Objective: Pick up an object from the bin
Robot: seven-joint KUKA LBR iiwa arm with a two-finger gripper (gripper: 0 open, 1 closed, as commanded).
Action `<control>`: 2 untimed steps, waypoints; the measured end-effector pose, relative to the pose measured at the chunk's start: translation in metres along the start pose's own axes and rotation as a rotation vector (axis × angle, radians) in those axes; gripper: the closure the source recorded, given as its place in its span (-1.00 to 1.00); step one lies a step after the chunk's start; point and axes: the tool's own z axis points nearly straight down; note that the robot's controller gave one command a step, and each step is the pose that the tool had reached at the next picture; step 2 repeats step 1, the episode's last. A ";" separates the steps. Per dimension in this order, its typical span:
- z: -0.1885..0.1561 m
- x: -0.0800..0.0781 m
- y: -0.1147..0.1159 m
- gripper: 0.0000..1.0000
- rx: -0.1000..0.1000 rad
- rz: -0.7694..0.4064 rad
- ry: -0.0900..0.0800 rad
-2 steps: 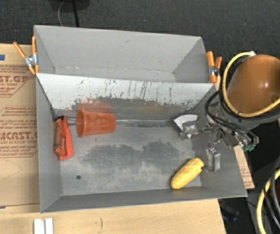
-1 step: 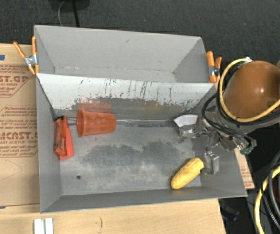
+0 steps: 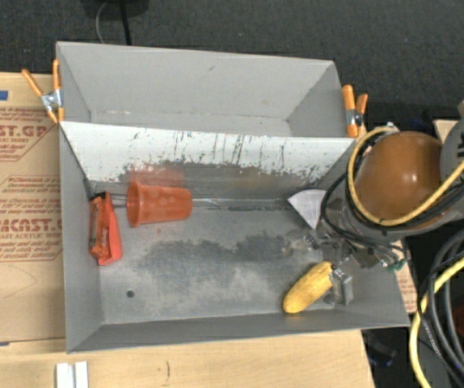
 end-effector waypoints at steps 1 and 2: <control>0.024 0.002 0.008 1.00 0.001 -0.163 0.000; 0.024 0.002 0.008 1.00 0.001 -0.163 0.000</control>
Offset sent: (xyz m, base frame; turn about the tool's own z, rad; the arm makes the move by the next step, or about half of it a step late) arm 0.0000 0.0000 0.0000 0.0000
